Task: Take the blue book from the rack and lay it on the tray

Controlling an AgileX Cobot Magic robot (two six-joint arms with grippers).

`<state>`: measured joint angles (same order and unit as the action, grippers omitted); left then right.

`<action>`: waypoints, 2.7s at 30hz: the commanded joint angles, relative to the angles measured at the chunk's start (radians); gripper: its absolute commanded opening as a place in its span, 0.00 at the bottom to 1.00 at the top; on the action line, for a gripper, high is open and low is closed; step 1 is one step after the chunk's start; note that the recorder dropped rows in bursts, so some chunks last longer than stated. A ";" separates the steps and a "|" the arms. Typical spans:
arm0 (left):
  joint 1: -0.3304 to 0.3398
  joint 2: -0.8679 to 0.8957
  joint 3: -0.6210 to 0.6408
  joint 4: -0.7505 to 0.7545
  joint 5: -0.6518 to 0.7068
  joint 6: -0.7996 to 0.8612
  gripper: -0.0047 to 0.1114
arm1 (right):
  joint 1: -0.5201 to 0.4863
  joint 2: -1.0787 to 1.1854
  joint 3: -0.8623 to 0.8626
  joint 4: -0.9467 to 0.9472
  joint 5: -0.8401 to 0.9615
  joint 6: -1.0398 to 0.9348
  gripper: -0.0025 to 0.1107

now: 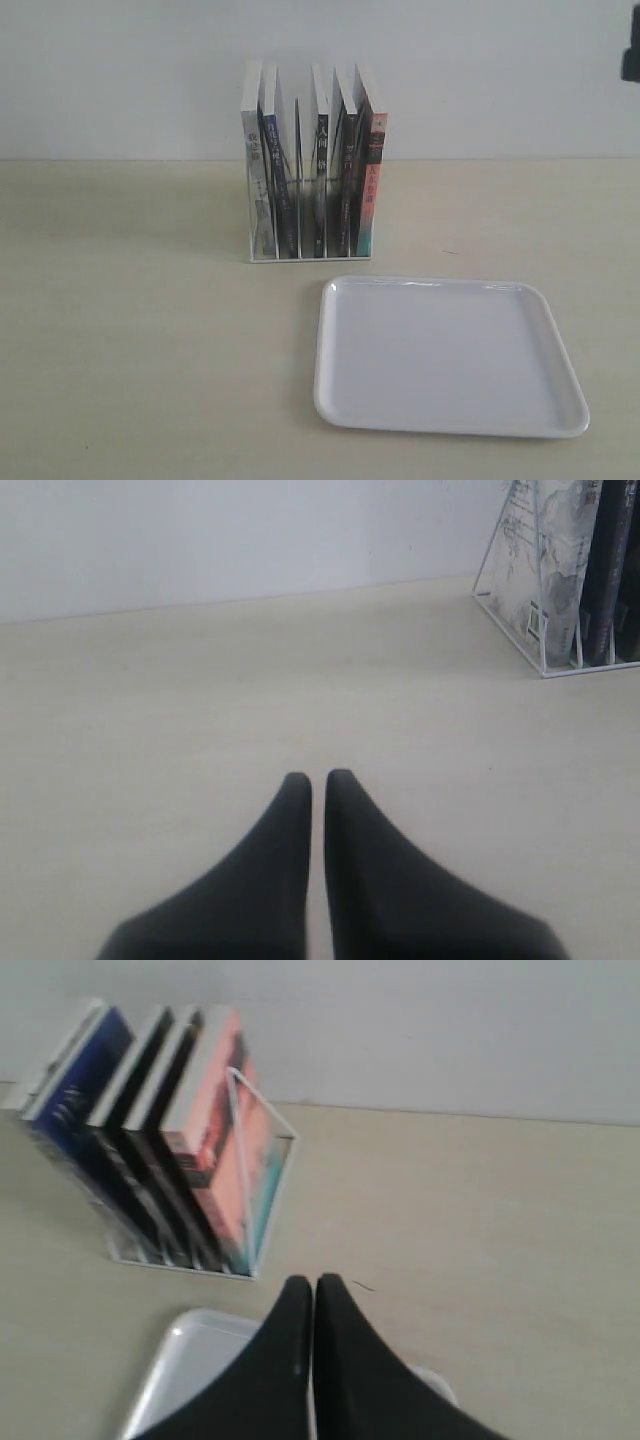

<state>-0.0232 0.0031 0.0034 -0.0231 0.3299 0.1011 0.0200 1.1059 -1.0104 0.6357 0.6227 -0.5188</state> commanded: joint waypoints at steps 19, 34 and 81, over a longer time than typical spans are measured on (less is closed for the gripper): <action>0.002 -0.003 -0.003 -0.002 -0.016 0.004 0.08 | 0.459 0.599 -0.549 -0.399 -0.028 0.402 0.02; 0.002 -0.003 -0.003 -0.002 -0.016 0.004 0.08 | 0.478 0.824 -0.817 -0.556 0.109 0.555 0.12; 0.002 -0.003 -0.003 -0.002 -0.016 0.004 0.08 | 0.478 0.922 -0.817 -0.564 -0.004 0.609 0.39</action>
<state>-0.0232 0.0031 0.0034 -0.0231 0.3299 0.1011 0.4989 2.0222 -1.8238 0.0858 0.6204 0.0820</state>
